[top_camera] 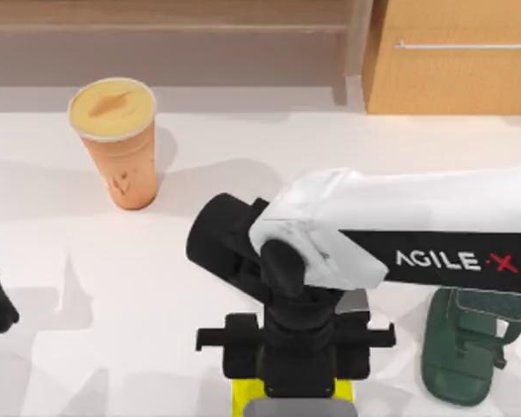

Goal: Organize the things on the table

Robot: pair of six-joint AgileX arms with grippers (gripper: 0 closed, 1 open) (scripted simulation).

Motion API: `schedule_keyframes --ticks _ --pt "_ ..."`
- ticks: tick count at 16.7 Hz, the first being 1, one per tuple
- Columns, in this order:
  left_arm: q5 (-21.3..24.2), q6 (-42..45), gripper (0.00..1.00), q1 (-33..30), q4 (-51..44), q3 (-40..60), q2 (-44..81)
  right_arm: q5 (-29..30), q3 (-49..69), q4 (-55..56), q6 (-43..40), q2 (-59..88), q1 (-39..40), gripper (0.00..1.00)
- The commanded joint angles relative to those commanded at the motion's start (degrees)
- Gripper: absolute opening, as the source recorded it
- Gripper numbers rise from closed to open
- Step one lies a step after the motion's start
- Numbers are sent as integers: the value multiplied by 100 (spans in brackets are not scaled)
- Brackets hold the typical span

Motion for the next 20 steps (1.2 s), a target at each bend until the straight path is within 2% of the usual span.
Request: schedule_keyframes --ticks 2,3,14,17,20 --pt "0 0 100 0 0 0 0 0 0 0 0 0 0 98" --pt "0 0 100 0 0 0 0 0 0 0 0 0 0 100" --pt "0 0 100 0 0 0 0 -16 87 27 145 -24 21 100" --pt "0 0 100 0 0 0 0 -65 311 119 761 13 104 100" --pt "0 0 100 0 0 0 0 -122 579 241 1846 112 185 100"
